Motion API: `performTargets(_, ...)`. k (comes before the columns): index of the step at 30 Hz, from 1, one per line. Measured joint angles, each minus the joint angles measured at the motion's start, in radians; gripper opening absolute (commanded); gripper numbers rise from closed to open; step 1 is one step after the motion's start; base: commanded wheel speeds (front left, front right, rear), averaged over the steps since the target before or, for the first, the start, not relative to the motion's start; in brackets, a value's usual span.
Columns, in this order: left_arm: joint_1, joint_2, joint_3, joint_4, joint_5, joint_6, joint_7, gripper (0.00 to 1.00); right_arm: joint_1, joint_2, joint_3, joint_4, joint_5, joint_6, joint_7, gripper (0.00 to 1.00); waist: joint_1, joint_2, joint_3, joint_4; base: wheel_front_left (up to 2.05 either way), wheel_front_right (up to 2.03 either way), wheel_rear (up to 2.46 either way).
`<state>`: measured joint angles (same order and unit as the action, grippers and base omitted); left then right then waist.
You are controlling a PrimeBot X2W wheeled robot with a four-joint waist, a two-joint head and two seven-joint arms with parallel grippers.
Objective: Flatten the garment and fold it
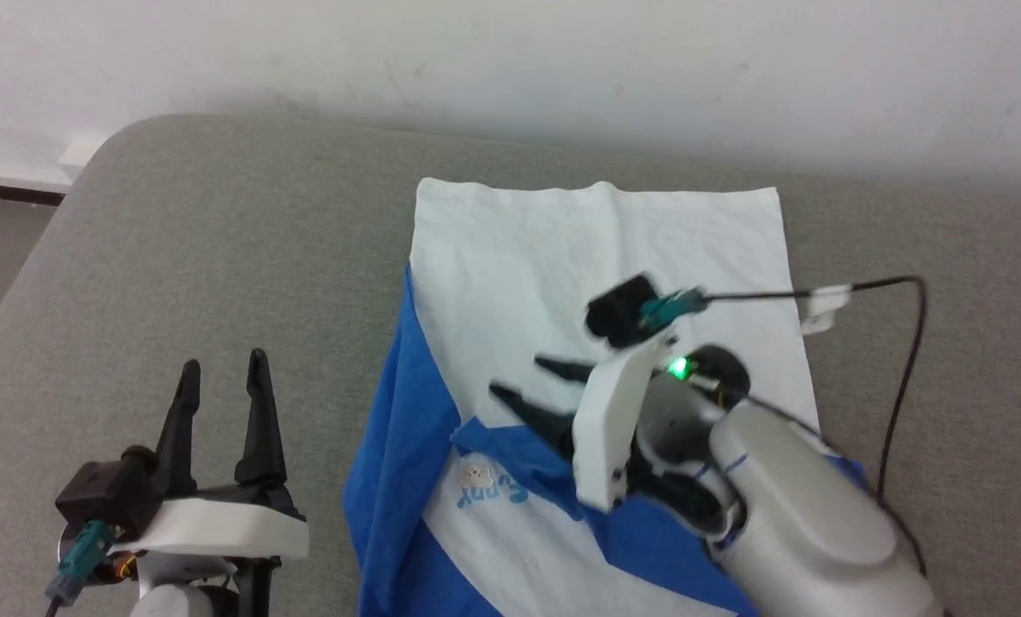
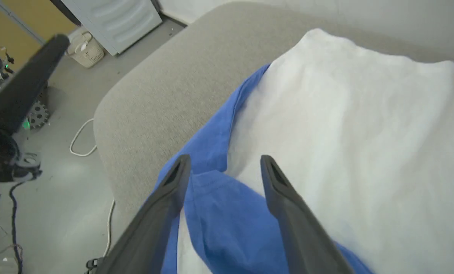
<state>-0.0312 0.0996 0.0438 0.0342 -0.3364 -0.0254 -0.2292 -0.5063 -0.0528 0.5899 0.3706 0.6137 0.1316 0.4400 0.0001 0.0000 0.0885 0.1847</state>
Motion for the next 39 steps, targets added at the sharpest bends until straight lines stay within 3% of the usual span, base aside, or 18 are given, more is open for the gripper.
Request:
performTargets(6,-0.011,0.007,-0.005,0.006,0.0,0.0,0.008,1.0,-0.015,-0.023,-0.215,-0.095,0.019,0.0,-0.079,1.0,0.0,0.0,-0.025,-0.02,0.0,0.0,0.0)
performTargets(13,-0.011,0.01,-0.013,0.007,-0.01,0.001,0.018,1.0,0.147,-0.052,-0.608,-0.217,-0.098,0.0,-0.169,1.0,-0.0001,0.0,-0.052,-0.047,0.0,0.0,0.0)
performTargets(20,-0.014,0.01,-0.02,0.021,-0.037,0.003,0.079,1.0,0.313,-0.008,-0.784,-0.288,-0.181,0.0,-0.15,1.0,-0.0002,0.0,-0.053,-0.079,0.0,0.0,0.0)
performTargets(24,-0.107,0.028,-0.022,0.062,-0.082,0.018,0.252,1.0,0.339,-0.003,-0.827,-0.329,-0.182,0.0,-0.14,1.0,-0.0001,0.0,-0.033,-0.087,0.0,0.0,0.0)
performTargets(33,-0.545,0.148,-0.084,0.249,-0.12,0.081,0.866,1.0,0.325,-0.001,-0.851,-0.381,-0.174,0.0,-0.131,1.0,0.0,0.0,0.054,-0.102,0.0,0.0,0.0)
performTargets(39,-0.688,0.184,-0.123,0.353,-0.115,0.109,1.073,1.0,0.292,0.0,-0.843,-0.377,-0.165,0.0,-0.134,1.0,0.0001,0.0,0.126,-0.13,0.0,0.0,0.0)
